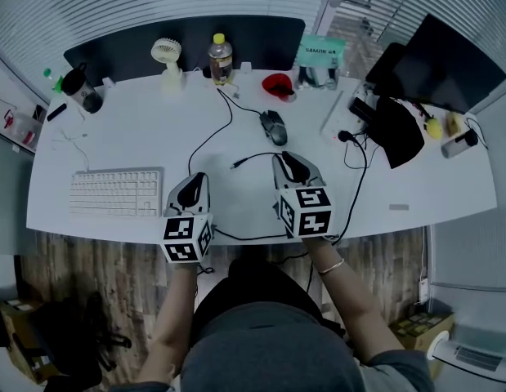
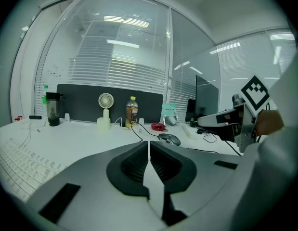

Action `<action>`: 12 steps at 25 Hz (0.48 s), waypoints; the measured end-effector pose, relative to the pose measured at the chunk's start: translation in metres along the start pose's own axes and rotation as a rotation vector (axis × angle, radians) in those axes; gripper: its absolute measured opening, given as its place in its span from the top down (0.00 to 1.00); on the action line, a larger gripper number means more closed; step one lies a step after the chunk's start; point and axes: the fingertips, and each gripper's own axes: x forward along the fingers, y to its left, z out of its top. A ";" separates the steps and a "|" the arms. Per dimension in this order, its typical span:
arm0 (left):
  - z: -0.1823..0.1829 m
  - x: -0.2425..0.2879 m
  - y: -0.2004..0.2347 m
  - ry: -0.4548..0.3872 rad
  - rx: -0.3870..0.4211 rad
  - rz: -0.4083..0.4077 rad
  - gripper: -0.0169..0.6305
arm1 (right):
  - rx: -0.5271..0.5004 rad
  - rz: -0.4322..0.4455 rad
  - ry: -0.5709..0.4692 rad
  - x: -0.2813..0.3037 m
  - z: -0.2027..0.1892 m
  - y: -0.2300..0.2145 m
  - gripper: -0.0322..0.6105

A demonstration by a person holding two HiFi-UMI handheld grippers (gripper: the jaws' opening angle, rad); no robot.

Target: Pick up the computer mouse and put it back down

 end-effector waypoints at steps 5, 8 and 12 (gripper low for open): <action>0.000 -0.006 -0.003 -0.006 0.011 -0.016 0.93 | 0.006 -0.012 -0.002 -0.016 -0.009 0.007 0.89; -0.001 -0.009 -0.005 -0.005 0.013 -0.025 0.93 | 0.021 -0.010 -0.002 -0.024 -0.014 0.012 0.92; -0.004 -0.014 -0.010 -0.002 0.018 -0.039 0.93 | 0.054 -0.005 -0.005 -0.036 -0.021 0.018 0.94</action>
